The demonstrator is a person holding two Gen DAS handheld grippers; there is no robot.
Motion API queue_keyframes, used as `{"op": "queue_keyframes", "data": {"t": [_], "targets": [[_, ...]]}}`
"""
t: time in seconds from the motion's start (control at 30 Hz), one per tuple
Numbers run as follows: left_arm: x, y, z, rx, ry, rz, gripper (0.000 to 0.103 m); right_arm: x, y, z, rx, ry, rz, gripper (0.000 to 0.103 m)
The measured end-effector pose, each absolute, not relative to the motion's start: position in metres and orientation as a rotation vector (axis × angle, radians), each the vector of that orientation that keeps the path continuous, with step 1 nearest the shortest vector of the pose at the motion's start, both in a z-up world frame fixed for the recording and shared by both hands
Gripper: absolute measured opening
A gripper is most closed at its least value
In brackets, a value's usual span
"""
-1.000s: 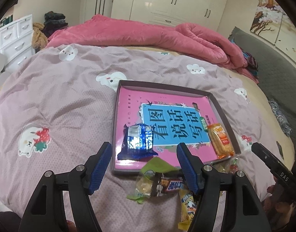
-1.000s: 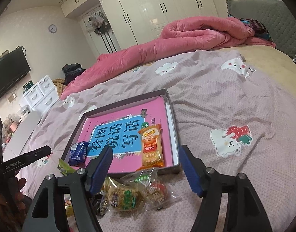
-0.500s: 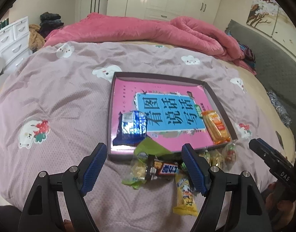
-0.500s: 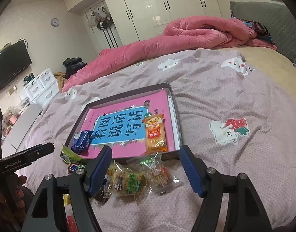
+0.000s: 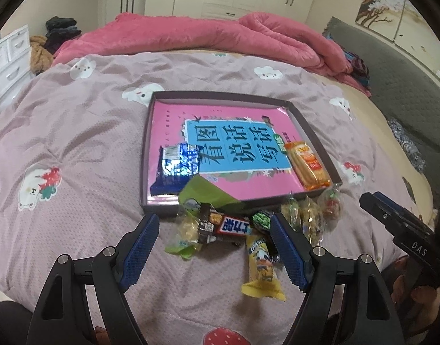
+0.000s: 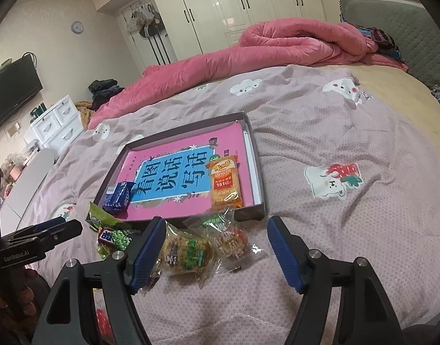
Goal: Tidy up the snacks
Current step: 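Move both grippers back toward the remaining snacks in front of the tray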
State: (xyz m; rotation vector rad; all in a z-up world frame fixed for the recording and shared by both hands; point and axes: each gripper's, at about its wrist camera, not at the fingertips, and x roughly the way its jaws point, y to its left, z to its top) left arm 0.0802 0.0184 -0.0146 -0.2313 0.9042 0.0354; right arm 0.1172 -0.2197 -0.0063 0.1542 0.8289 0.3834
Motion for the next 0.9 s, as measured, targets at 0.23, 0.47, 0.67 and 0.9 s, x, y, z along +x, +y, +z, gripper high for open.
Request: {"op": "queue_keyframes", "data": {"t": [0.23, 0.47, 0.67, 0.9], "targets": [[0.079, 0.009, -0.022, -0.224, 0.929, -0.003, 0.081, 0.112, -0.218, -0.011, 0.140, 0.856, 0.382, 0.073], [0.079, 0.002, -0.030, -0.215, 0.950, -0.038, 0.081, 0.111, -0.216, -0.016, 0.123, 0.884, 0.380, 0.073], [0.081, -0.005, -0.041, -0.211, 0.986, -0.074, 0.081, 0.114, -0.215, -0.023, 0.118, 0.913, 0.370, 0.073], [0.085, -0.007, -0.053, -0.221, 1.021, -0.097, 0.080, 0.121, -0.218, -0.033, 0.127, 0.956, 0.347, 0.073]]}}
